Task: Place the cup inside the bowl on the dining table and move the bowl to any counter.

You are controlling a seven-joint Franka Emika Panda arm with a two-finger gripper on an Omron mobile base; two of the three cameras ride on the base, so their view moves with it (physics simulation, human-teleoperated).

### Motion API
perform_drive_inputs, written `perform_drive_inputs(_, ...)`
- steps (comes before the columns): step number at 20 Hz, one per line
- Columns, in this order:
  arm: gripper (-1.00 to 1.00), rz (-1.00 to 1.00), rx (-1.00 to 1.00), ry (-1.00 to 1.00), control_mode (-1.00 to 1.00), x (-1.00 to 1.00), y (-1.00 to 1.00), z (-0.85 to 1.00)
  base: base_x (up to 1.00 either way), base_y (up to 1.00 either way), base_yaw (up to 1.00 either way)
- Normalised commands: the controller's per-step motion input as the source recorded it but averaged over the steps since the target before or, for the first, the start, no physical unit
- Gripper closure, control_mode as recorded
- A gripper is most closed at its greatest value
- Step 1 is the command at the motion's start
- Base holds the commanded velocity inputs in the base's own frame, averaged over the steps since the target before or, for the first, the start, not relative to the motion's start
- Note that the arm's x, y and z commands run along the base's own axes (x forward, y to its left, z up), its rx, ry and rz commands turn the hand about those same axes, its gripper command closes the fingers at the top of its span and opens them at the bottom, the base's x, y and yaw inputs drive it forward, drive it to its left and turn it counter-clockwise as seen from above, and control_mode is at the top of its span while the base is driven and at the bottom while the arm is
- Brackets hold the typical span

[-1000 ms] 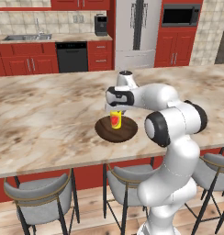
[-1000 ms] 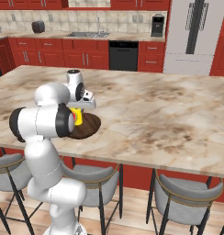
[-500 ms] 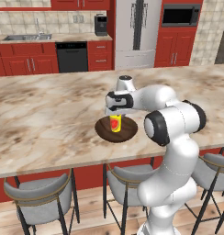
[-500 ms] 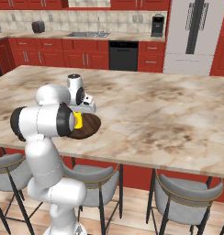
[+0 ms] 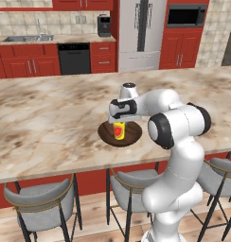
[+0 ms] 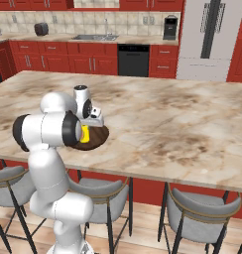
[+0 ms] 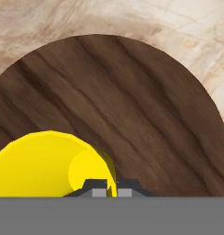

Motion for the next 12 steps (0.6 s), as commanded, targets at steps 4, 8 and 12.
perform_drive_inputs(4,1.0,0.0,0.0,0.0,-1.0,0.0,0.0,-0.09,0.0,0.0,0.0)
perform_drive_inputs(8,1.0,0.0,0.0,0.0,-1.0,0.0,0.0,-0.12,0.0,0.0,0.0)
perform_drive_inputs(12,1.0,0.0,0.0,0.0,-1.0,0.0,0.0,-0.06,0.0,0.0,0.0)
